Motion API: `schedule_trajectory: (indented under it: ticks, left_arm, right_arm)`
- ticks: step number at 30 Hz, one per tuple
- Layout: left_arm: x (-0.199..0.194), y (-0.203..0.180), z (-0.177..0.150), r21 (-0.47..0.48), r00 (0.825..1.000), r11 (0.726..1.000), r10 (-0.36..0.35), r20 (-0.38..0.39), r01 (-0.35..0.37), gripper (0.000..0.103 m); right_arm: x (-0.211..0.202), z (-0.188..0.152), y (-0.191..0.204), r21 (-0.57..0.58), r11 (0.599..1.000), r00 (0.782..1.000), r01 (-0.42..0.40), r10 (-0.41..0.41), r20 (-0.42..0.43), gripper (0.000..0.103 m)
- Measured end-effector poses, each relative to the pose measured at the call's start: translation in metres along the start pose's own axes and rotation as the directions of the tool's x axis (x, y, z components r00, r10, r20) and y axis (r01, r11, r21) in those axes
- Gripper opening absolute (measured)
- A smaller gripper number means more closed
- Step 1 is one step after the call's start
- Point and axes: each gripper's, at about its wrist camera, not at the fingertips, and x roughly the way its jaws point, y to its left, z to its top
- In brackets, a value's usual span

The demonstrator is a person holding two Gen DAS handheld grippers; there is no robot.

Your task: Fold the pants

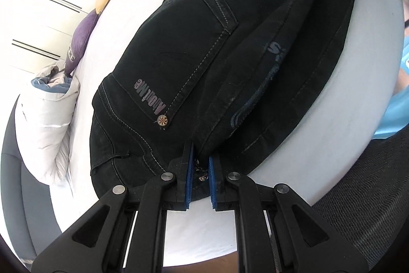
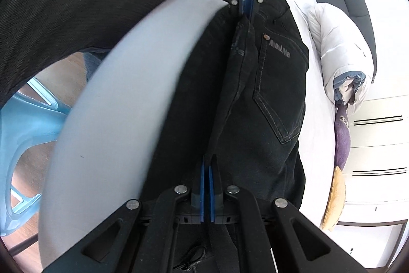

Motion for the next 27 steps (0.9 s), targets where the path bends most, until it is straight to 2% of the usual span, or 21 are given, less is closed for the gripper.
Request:
schedule_trajectory:
  ticks: [5, 12, 17, 18, 19, 20, 21, 24, 27]
  left_arm:
    - [-0.005, -0.011, -0.011, 0.013, 1.000, 1.000, 0.006, -0.002, -0.006, 0.009]
    - [-0.004, -0.001, -0.009, -0.024, 1.000, 1.000, 0.002, -0.005, -0.002, 0.011]
    - [-0.008, 0.007, -0.008, 0.005, 0.998, 1.000, 0.026, -0.051, -0.026, 0.017]
    - [-0.013, 0.009, -0.010, 0.001, 0.998, 1.000, 0.014, -0.062, -0.014, 0.028]
    - [-0.019, 0.013, -0.016, -0.014, 0.997, 1.000, -0.005, -0.080, 0.003, 0.054]
    - [-0.023, 0.017, -0.020, -0.022, 0.997, 1.000, -0.003, -0.084, 0.001, 0.069]
    - [-0.030, 0.021, -0.026, -0.031, 0.997, 0.999, 0.013, -0.073, -0.015, 0.080]
    - [-0.048, 0.044, -0.025, -0.135, 0.998, 0.990, 0.025, -0.055, -0.032, 0.080]
    - [-0.061, 0.064, -0.001, -0.277, 1.000, 0.961, 0.010, 0.001, -0.010, 0.080]
  right_arm:
    - [-0.006, 0.011, 0.017, -0.013, 1.000, 1.000, 0.013, -0.013, -0.001, 0.003]
    - [-0.008, 0.014, 0.036, -0.027, 0.999, 0.999, 0.029, -0.029, -0.014, 0.004]
    - [-0.004, 0.015, 0.036, -0.016, 0.999, 0.999, 0.040, -0.040, -0.023, 0.004]
    - [-0.004, 0.015, 0.037, -0.022, 0.999, 0.998, 0.050, -0.051, -0.026, 0.004]
    - [-0.006, 0.015, 0.042, -0.025, 0.998, 0.998, 0.059, -0.059, -0.028, 0.004]
    - [-0.006, 0.015, 0.046, -0.030, 0.997, 0.997, 0.070, -0.071, -0.032, 0.005]
    - [-0.006, 0.015, 0.047, -0.033, 0.996, 0.996, 0.080, -0.081, -0.036, 0.005]
    - [-0.005, 0.018, 0.052, -0.021, 0.994, 0.993, 0.104, -0.105, -0.051, 0.006]
    - [-0.003, 0.021, 0.057, -0.026, 0.990, 0.987, 0.142, -0.143, -0.069, 0.006]
